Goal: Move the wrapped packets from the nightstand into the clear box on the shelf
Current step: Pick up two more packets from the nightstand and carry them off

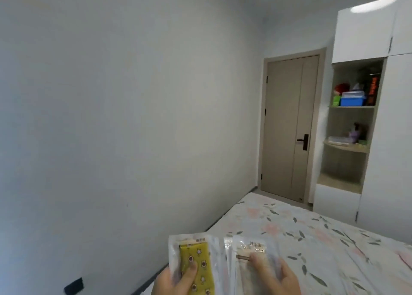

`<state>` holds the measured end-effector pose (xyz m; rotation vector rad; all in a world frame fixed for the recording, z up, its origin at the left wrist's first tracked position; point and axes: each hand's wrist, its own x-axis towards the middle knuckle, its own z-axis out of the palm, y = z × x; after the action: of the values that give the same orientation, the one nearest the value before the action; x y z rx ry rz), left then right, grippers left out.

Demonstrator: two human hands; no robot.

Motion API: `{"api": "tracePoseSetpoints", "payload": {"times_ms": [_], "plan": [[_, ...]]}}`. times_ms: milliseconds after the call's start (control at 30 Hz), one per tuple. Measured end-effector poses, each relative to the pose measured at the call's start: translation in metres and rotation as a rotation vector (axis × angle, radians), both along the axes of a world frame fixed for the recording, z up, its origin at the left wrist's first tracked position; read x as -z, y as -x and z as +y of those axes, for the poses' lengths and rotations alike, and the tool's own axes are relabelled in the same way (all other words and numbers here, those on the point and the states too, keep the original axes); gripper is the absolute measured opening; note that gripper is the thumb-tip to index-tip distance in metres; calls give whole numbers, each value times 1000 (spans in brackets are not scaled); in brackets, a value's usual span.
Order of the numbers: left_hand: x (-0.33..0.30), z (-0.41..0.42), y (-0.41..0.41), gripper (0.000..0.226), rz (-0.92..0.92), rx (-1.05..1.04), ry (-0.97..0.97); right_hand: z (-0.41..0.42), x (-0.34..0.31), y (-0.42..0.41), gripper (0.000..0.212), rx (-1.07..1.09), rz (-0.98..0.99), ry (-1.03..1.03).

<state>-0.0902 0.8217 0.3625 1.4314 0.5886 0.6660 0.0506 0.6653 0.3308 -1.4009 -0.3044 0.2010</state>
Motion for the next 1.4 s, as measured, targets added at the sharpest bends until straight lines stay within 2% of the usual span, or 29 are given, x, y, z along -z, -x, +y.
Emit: {"api": "tracePoseSetpoints", "payload": {"times_ms": [33,100,133,433,567,733,900,1200,1400], "plan": [[-15,10,10,13,64,20,-4,26,-28,4,10,-79,-5,19],[-12,57,10,13,107,-23,19,65,-29,19,24,-170,32,-4],[-10,77,10,13,114,-37,-4,84,-26,17,26,-134,16,-34],[-1,246,-32,11,66,-84,26,266,-20,-38,18,-153,-2,-18],[-18,333,-64,34,51,-105,31,358,-34,-80,17,-184,-5,-32],[-38,434,-87,19,5,-118,31,466,-52,-113,8,-236,-37,-52],[-37,519,-108,19,-2,-145,42,556,-49,-136,10,-250,-33,-43],[-36,684,-159,18,-13,3,-3,704,-45,-172,11,-140,-28,-82],[-43,750,-211,12,4,127,-1,754,-55,-199,12,20,-33,-66]]}}
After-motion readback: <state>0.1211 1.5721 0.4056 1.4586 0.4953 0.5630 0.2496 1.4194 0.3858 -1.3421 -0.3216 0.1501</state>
